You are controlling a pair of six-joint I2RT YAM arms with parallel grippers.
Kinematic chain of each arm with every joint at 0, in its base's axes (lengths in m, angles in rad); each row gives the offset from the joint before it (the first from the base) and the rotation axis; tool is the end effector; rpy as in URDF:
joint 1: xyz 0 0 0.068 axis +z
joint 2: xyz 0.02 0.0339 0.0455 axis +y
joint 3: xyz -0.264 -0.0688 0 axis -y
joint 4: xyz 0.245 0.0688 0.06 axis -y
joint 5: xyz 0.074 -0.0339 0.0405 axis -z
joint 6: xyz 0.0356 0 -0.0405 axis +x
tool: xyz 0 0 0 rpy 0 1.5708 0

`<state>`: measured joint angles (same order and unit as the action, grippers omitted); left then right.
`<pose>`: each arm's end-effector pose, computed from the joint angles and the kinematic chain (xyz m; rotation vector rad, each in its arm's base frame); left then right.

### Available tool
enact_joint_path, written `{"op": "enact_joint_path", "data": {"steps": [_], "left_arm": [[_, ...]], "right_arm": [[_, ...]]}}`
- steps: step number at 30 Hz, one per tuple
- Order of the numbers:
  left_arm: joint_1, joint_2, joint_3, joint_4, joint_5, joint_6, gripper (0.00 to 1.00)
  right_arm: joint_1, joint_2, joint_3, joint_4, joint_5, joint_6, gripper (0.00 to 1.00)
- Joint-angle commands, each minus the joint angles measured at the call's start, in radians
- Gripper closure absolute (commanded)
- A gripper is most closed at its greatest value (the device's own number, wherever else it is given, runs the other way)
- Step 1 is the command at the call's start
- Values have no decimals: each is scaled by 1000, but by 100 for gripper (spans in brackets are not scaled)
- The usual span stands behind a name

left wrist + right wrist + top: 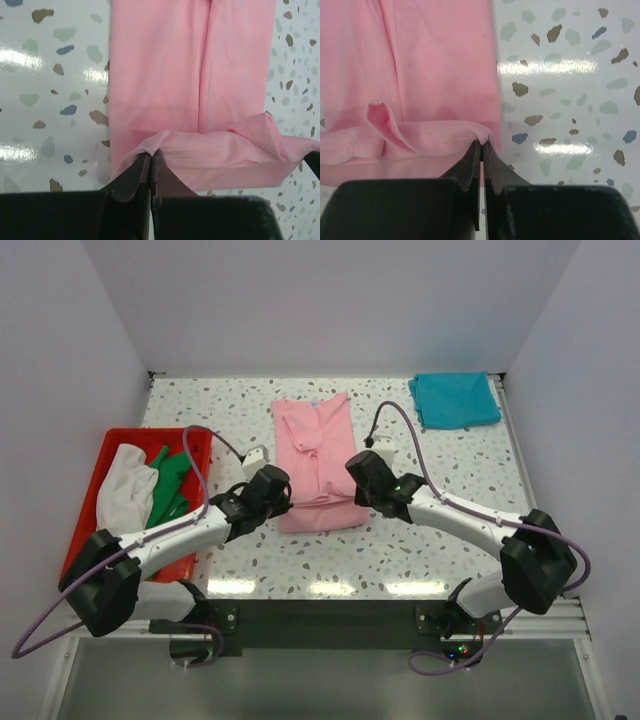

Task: Fold and stack the t-shirts
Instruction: Fold the tshirt

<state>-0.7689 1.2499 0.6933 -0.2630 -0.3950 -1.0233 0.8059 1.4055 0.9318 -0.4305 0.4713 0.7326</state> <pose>0.1887 -0.1636 0.2074 -0.4807 2.3011 -0.4287 0.2106 0.1961 0.2324 0.1088 2.3497 0.1602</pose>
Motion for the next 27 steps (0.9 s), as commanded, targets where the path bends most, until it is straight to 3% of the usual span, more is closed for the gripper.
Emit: {"op": "enact_joint_path", "data": {"steps": [1, 25, 26, 27], "left_arm": [[61, 63, 70, 119, -16, 68, 100], [330, 479, 348, 289, 235, 219, 100], [339, 486, 348, 300, 245, 224, 90], [342, 487, 344, 320, 257, 230, 86]], "right_arm": [[-40, 55, 76, 116, -5, -82, 100], [-234, 496, 464, 142, -187, -177, 98], [-246, 509, 481, 142, -192, -180, 95], [-251, 516, 490, 138, -200, -180, 91]]}}
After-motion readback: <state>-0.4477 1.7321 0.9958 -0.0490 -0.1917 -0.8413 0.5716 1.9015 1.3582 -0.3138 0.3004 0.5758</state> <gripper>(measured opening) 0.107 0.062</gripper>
